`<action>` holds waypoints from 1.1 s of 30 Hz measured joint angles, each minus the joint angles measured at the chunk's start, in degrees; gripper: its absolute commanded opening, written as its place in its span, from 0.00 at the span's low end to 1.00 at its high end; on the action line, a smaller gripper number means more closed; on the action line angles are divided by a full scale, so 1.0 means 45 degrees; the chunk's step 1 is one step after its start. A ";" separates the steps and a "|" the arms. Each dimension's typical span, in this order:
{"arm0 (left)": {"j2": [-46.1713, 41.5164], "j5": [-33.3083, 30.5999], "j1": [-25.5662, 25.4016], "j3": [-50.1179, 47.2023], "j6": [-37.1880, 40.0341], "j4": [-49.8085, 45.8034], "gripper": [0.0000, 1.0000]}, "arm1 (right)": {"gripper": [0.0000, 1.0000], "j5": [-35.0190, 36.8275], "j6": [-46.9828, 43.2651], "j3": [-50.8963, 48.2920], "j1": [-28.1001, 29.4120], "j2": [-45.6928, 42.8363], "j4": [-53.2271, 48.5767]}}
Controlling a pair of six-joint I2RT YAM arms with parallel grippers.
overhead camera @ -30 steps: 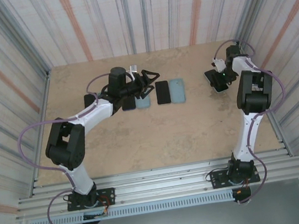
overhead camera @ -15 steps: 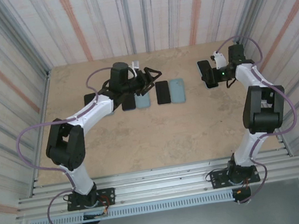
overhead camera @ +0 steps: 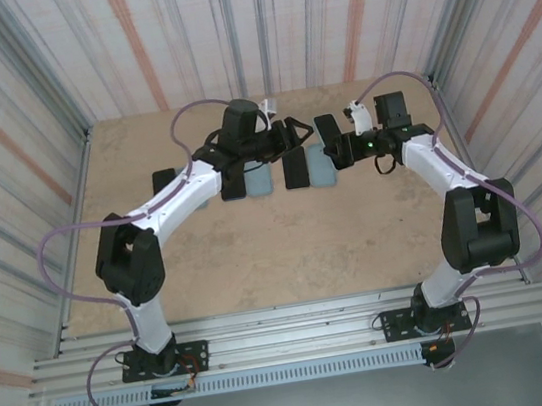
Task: Take the phone out of the phone case
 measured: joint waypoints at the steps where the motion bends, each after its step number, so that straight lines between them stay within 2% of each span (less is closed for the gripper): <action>1: 0.0102 -0.0049 0.0000 0.0068 0.0044 -0.0087 0.71 | 0.48 0.0005 0.0092 -0.0015 0.0102 -0.0068 0.0010; 11: 0.1010 -0.0189 0.0000 0.0559 0.0243 -0.0447 0.54 | 0.48 0.0136 0.0510 -0.0019 0.1146 -0.0379 0.0097; 19: 0.1035 -0.0282 0.0000 0.0612 0.0238 -0.0427 0.38 | 0.47 0.0291 0.0549 -0.0019 0.1773 -0.0583 0.0087; 24: 0.1044 -0.0282 0.0005 0.0612 0.0223 -0.0418 0.23 | 0.47 0.0471 0.0690 -0.0019 0.2103 -0.0695 0.0087; 29: 0.1044 -0.0282 0.0097 0.0612 0.0185 -0.0393 0.15 | 0.48 0.0573 0.0801 -0.0019 0.2297 -0.0787 0.0087; 31: 0.1044 -0.0180 0.0146 0.0602 0.0092 -0.0340 0.12 | 0.49 0.0607 0.0903 -0.0019 0.2361 -0.0821 0.0092; 33: 0.1039 -0.0029 0.0175 0.0583 0.0087 -0.0228 0.10 | 0.57 0.0607 0.1044 -0.0019 0.2361 -0.0869 0.0097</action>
